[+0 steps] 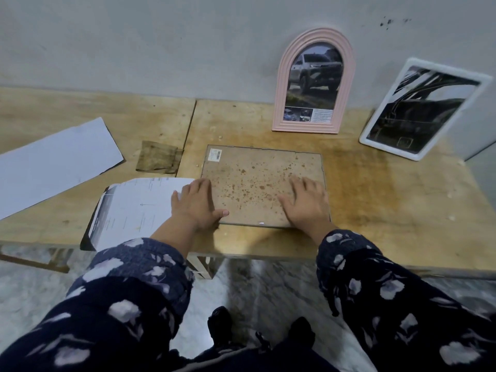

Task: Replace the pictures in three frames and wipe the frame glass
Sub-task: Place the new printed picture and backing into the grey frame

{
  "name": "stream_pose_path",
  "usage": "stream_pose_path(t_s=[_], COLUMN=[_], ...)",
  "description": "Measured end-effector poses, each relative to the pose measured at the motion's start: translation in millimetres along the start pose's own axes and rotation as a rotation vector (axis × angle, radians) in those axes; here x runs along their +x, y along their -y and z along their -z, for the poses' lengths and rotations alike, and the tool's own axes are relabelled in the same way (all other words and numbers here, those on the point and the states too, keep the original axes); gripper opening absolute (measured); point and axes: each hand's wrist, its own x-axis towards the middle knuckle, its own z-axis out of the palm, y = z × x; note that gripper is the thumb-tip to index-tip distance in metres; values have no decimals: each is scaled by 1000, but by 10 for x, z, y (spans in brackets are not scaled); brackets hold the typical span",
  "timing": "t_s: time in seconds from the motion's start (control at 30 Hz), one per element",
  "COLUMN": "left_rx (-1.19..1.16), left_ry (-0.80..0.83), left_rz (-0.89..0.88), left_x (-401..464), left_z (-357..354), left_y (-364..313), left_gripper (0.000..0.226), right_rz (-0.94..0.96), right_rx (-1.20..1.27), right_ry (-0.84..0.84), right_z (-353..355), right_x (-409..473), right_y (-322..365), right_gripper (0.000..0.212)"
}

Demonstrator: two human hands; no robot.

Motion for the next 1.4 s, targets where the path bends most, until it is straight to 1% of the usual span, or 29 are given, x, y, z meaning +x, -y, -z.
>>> stream_pose_path(t_s=[0.03, 0.07, 0.13, 0.2, 0.27, 0.3, 0.4, 0.47, 0.5, 0.57, 0.67, 0.73, 0.8, 0.87, 0.93, 1.03, 1.13, 1.17, 1.2, 1.23, 1.3, 1.37, 1.4], left_rx=[-76, -135, -155, -190, -314, -394, -715, -975, -1089, -1285, -1434, -1450, -1414, -1363, -1297, -1177, -1120, -1103, -1090, -1091, -1092, -1071, -1048], left_ry=[-47, -74, -69, -63, -74, -71, -85, -105, -117, -142, -207, -250, -272, -266, -266, -246, -209, -195, -178, -168, -158, -150, -139], left_rz=[45, 106, 204, 256, 316, 344, 374, 360, 331, 239, 92, 34, -9, -6, 14, 36, 64, 76, 85, 101, 139, 174, 189], left_x=[-8, -24, -37, -25, 7, 24, 97, 149, 160, 144, 114, 94, 144, 189, 236, 261, 322, 331, 355, 397, 461, 523, 546], left_z=[-3, -7, -26, -36, -13, 23, 184, 360, 458, 645, 836, 909, 918, 905, 862, 750, 574, 524, 473, 411, 316, 250, 229], left_y=[11, 14, -9, -49, -69, -89, -32, 30, 34, -24, -214, -351, -427, -468, -496, -524, -521, -521, -510, -496, -467, -449, -442], left_gripper=[93, 91, 77, 68, 71, 74, 89, 99, 99, 92, 80, 73, 69, 68, 62, 52, 50, 53, 57, 60, 62, 64, 70], right_rz=[-111, -236, -429, -505, -585, -622, -622, -577, -553, -524, -435, -392, -383, -406, -458, -552, -620, -627, -635, -660, -724, -789, -785], right_rx=[10, 25, 91, 284, 513, 588, 768, 933, 1026, 1212, 1395, 1402, 1384, 1364, 1292, 1244, 1225, 1210, 1186, 1169, 1132, 1042, 1003], right_ry=[-69, -89, -25, 43, 64, 53, 27, 5, -18, -73, -133, -177, -187, -185, -174, -118, -58, -32, -22, -18, -78, -115, -106], right_z=[49, 48, 93, 136, 243, 304, 484, 656, 753, 945, 1121, 1208, 1232, 1195, 1126, 986, 532, 433, 435, 519, 625, 517, 492], right_x=[-34, -49, -64, -43, -27, -29, -24, -14, -4, 12, 83, 113, 168, 233, 288, 321, 584, 624, 585, 495, 397, 463, 470], right_y=[-80, -195, -354, -414, -365, -373, -445, -478, -484, -470, -426, -378, -380, -406, -440, -457, -808, -857, -803, -668, -471, -509, -505], right_gripper=[56, 54, 50, 49, 50, 53, 71, 76, 75, 71, 74, 71, 68, 65, 67, 78, 110, 113, 109, 100, 81, 77, 77])
